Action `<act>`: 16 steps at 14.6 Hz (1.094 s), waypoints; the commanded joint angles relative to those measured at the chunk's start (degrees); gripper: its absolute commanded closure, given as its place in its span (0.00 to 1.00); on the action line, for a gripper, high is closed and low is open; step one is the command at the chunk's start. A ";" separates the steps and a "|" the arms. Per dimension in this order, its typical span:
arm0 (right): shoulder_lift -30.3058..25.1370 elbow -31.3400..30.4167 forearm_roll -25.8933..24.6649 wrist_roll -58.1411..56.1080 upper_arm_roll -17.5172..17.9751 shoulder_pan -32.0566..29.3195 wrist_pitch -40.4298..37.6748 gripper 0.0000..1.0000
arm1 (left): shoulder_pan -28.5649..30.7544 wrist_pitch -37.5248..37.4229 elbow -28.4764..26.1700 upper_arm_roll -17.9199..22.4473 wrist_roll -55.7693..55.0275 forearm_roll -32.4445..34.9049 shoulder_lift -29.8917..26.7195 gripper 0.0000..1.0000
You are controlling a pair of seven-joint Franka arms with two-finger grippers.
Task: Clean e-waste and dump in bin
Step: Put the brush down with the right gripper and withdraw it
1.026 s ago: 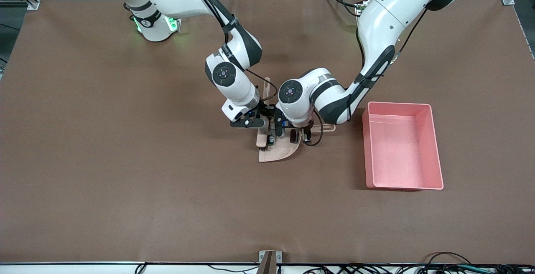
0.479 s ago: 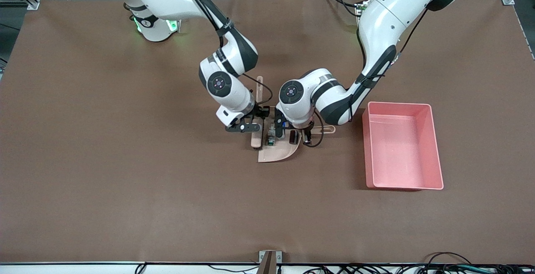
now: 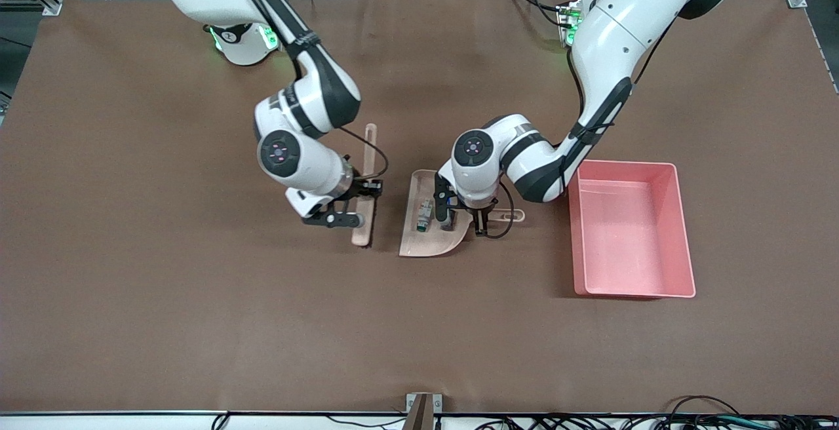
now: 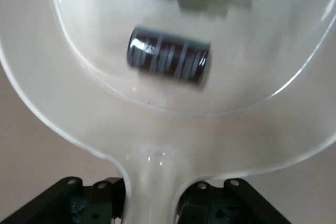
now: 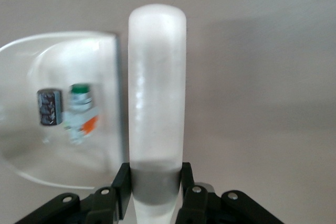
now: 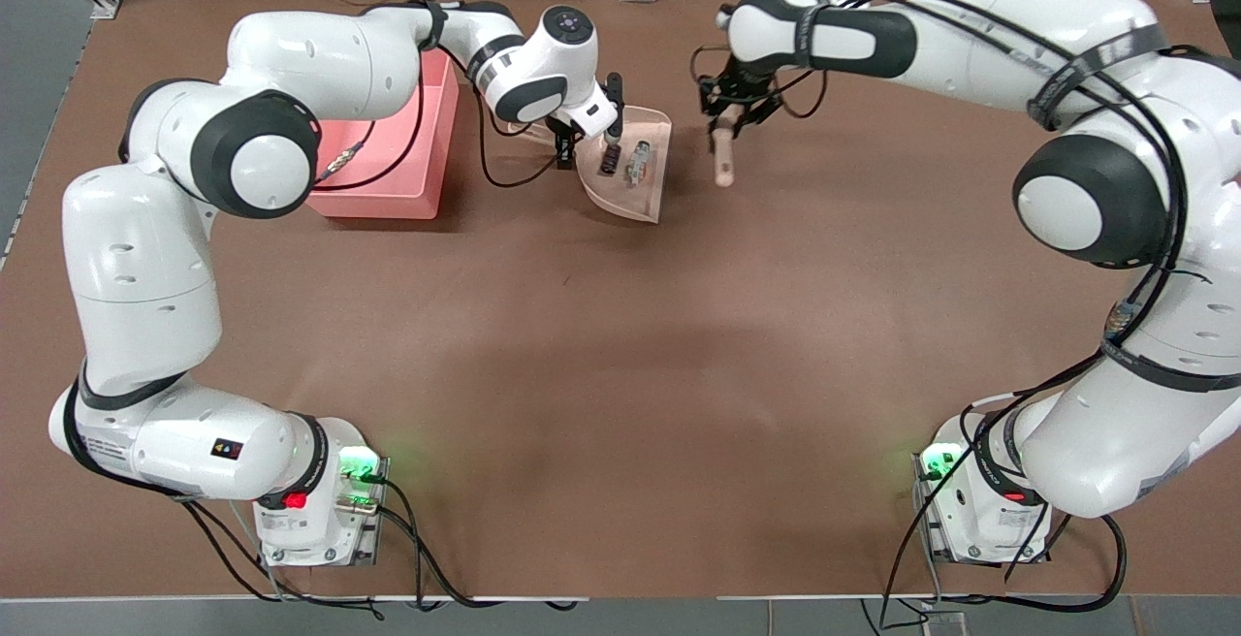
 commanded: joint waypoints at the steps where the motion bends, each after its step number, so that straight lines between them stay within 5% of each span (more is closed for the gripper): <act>1: -3.37 -4.02 -9.00 -0.78 0.49 -3.68 -1.55 0.99 | 3.03 6.71 -3.44 -1.54 0.71 0.34 0.15 0.99; 5: -4.78 -9.64 -10.61 -8.76 0.49 -11.50 1.51 0.99 | 7.33 12.27 -6.52 -4.08 1.06 0.26 0.59 0.99; 12: -11.89 -31.00 -10.70 -27.67 0.49 -27.68 24.53 0.99 | 8.66 14.02 -6.26 -6.91 2.90 -0.88 0.59 1.00; 16: -13.30 -35.84 -10.70 -27.85 0.49 -30.07 27.28 0.99 | 10.85 19.56 -6.62 -7.61 6.68 -0.98 2.87 1.00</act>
